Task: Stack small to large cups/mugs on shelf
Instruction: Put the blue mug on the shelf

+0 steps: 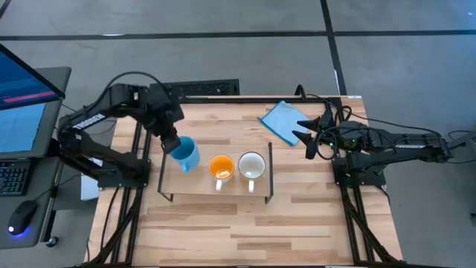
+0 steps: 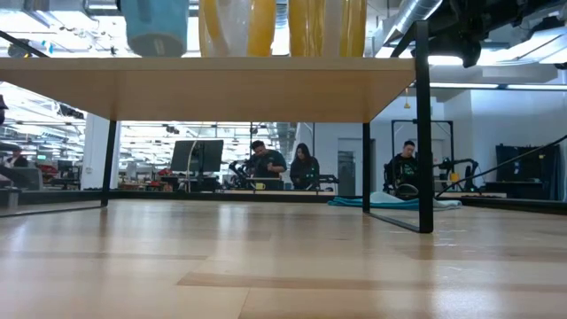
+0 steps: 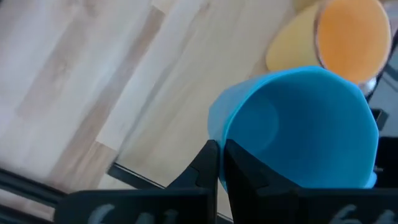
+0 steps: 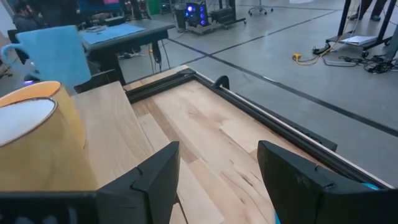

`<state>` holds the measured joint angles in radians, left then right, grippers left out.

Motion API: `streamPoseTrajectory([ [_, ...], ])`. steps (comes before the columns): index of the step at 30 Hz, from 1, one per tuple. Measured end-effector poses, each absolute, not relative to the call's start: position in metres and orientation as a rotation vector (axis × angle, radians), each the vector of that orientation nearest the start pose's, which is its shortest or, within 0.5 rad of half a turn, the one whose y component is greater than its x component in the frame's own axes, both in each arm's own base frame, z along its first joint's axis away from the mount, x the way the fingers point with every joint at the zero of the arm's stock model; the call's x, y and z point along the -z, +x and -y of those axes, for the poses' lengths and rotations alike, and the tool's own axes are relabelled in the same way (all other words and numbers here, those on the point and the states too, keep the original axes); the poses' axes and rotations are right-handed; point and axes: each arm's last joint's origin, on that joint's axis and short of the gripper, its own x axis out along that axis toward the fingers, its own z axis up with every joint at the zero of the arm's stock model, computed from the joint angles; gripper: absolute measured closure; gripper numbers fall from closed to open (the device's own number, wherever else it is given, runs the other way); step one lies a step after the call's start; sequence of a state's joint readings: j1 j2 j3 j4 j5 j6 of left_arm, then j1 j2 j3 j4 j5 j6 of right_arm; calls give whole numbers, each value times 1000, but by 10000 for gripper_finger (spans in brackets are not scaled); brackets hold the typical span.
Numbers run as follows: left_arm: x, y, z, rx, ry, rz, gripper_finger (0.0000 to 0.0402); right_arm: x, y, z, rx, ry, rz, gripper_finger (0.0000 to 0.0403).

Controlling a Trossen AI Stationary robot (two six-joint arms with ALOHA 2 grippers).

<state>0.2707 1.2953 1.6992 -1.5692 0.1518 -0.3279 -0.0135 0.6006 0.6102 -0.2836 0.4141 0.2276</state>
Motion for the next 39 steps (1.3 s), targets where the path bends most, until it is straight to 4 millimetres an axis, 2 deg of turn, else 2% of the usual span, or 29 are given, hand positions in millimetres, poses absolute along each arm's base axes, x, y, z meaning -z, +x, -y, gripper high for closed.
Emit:
streamPoseTrajectory([
  [14,-395,193,-19,-343,-512,-1236,401,-290,137,13,447,171,-213,163],
  [19,-392,198,-15,-341,-514,-1215,401,-292,138,13,443,175,-198,163],
  [31,-376,221,-9,-333,-478,-1296,401,-292,138,13,429,178,-194,163],
  [39,-376,222,-9,-330,-483,-1282,401,-292,138,13,426,177,-196,163],
])
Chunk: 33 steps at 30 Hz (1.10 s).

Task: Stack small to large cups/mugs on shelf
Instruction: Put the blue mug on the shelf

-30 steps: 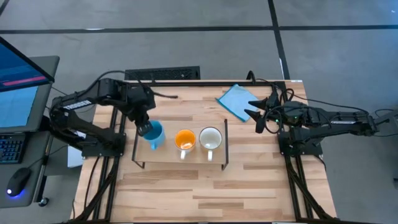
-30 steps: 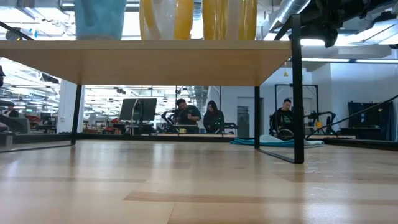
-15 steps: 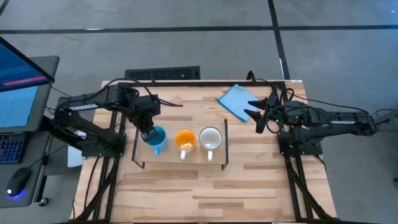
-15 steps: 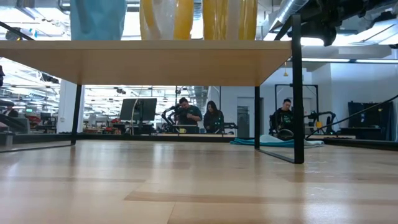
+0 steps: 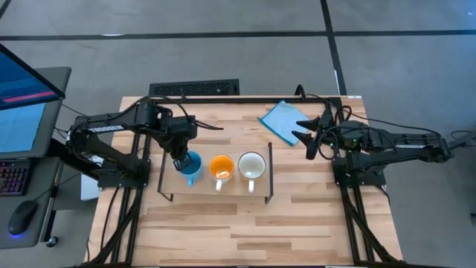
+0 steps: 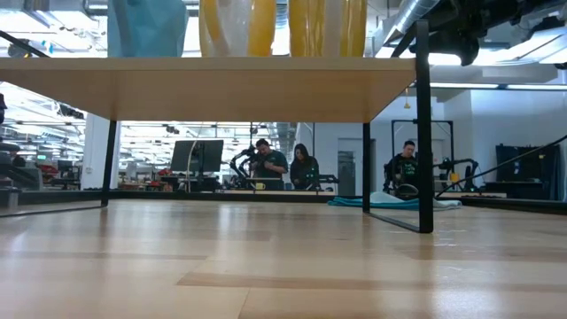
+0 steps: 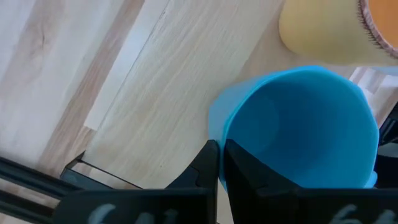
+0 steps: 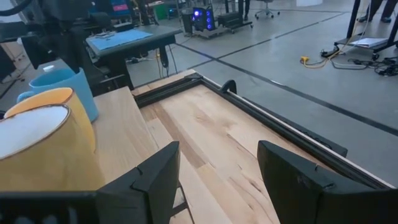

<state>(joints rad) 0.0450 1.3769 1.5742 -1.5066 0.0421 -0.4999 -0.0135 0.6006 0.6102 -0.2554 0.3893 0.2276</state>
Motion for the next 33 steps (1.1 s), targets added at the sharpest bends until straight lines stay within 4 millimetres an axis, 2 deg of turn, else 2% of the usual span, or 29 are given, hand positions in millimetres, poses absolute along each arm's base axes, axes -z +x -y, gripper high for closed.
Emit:
streamPoseTrajectory([
  [33,-377,224,-9,-277,-417,-1267,395,-292,138,13,425,178,-195,163],
])
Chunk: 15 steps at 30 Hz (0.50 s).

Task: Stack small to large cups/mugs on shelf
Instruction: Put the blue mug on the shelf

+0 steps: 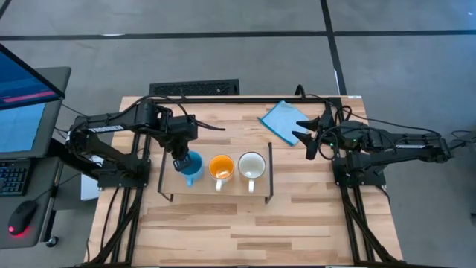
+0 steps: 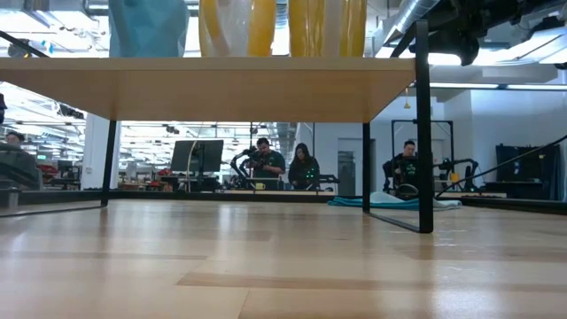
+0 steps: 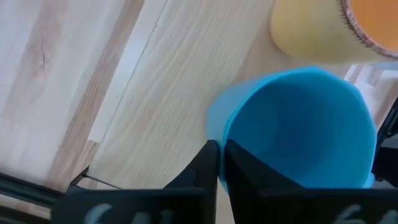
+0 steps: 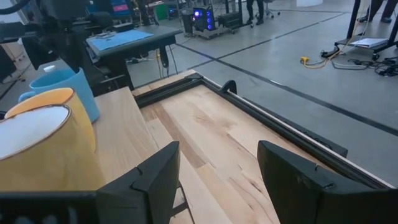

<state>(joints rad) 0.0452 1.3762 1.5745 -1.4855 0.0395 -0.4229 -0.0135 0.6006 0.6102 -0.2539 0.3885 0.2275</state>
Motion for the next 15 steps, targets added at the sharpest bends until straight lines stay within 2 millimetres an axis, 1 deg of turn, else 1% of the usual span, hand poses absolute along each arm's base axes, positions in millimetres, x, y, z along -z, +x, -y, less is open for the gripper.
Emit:
streamPoseTrajectory([
  [7,-378,227,-9,-260,-423,-1234,369,-292,138,13,425,178,-195,163],
  [15,-379,228,-8,-241,-440,-1230,380,-292,138,13,425,178,-195,163],
])
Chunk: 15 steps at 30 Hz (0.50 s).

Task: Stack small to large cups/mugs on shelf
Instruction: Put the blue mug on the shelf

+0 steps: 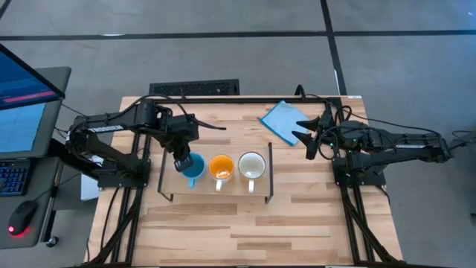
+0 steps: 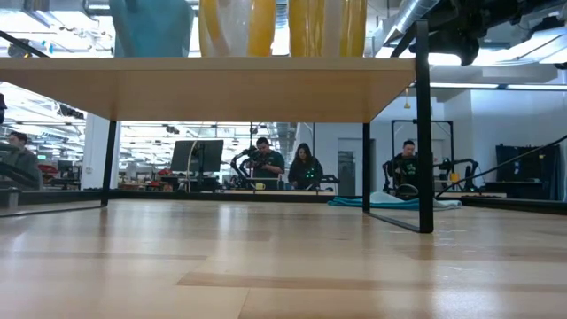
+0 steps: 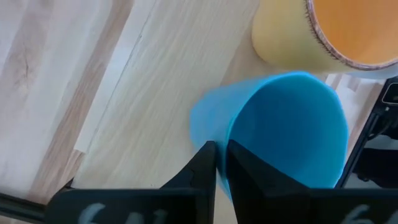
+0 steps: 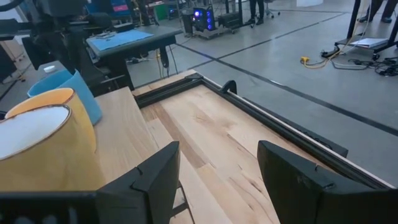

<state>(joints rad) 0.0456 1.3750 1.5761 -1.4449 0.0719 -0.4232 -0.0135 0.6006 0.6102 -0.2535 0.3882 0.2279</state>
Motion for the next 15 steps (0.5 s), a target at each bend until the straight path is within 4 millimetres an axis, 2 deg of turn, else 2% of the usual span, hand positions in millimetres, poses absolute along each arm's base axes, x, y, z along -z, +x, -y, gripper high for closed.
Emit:
streamPoseTrajectory([
  [15,-379,228,-9,-265,-427,-1226,383,-292,138,13,422,178,-195,163],
])
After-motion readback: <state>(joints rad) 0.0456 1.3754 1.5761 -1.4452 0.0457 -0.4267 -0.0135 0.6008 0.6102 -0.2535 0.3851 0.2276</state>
